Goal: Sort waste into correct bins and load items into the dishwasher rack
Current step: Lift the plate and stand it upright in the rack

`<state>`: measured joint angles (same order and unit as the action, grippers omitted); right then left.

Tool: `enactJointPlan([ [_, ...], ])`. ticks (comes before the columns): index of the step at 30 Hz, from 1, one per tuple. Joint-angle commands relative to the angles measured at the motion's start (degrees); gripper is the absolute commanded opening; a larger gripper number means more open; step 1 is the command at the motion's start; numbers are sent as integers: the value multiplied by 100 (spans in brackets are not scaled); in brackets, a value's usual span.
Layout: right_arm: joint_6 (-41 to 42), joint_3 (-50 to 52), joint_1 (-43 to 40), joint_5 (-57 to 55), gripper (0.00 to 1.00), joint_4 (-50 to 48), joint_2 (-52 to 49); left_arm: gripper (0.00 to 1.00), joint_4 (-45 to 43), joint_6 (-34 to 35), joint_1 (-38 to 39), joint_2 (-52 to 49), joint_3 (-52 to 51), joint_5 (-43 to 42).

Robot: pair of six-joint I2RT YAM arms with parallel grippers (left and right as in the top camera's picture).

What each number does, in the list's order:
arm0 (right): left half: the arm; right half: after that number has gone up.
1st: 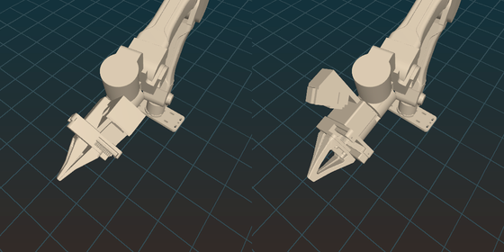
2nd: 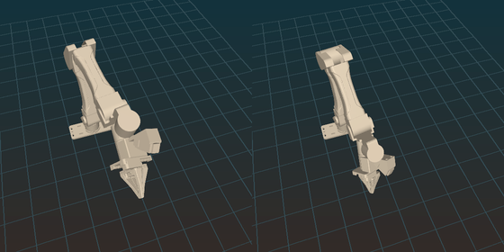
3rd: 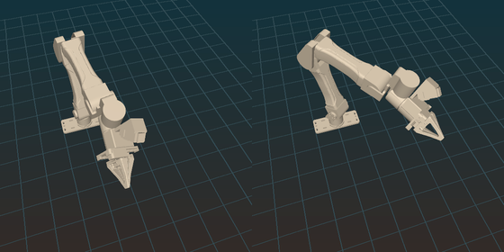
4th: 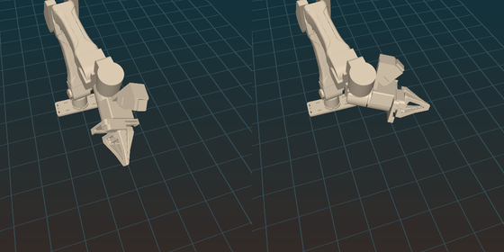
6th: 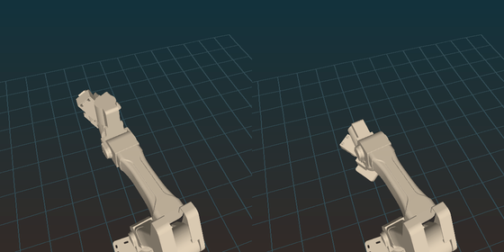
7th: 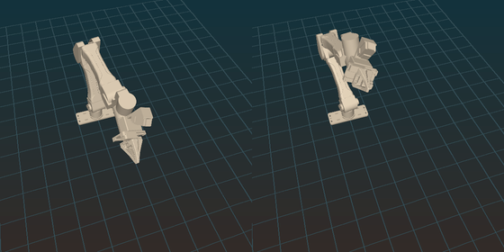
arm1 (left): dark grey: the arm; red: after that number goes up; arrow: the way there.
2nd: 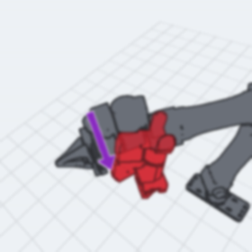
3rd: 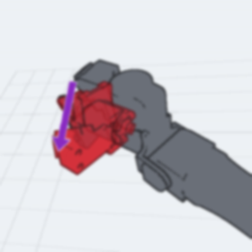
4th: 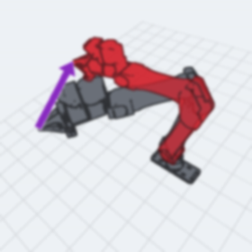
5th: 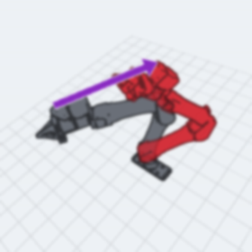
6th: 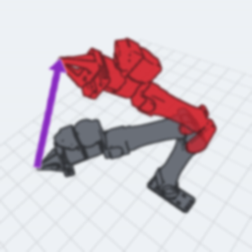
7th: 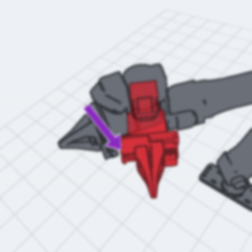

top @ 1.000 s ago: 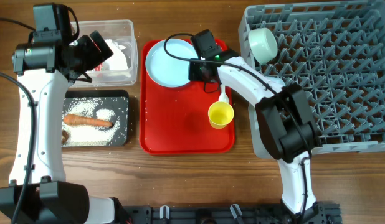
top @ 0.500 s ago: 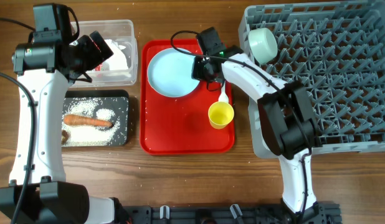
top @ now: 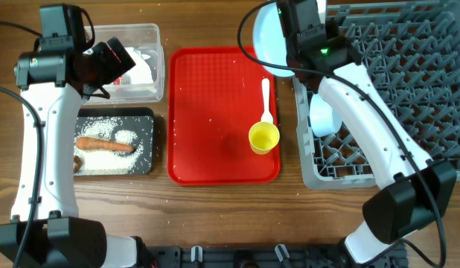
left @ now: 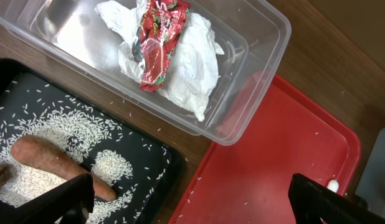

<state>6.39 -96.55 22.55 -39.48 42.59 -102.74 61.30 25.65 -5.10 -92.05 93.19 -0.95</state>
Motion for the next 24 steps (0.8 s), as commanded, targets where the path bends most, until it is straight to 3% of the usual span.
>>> enactJointPlan([
  [1,-234,-20,-315,-1237,4,125,400,100,-15,33,-22,74,90,-24],
  [5,-697,-17,-809,-2177,4,219,435,100,-13,33,-22,74,90,-24],
  [9,-1663,15,-1379,-1880,4,210,363,100,-13,33,-22,74,90,-24],
  [18,-3215,105,-1423,-1790,4,-306,-533,100,-15,33,-22,74,90,-24],
  [22,-3191,105,-1427,-1733,5,-509,-732,100,-15,33,-22,74,90,-24],
  [23,-3191,105,-1427,-1683,16,-501,-732,100,-15,33,-22,74,90,-24],
  [24,-3191,105,-1427,-1565,33,-485,-732,100,-15,33,-22,74,90,-24],
])
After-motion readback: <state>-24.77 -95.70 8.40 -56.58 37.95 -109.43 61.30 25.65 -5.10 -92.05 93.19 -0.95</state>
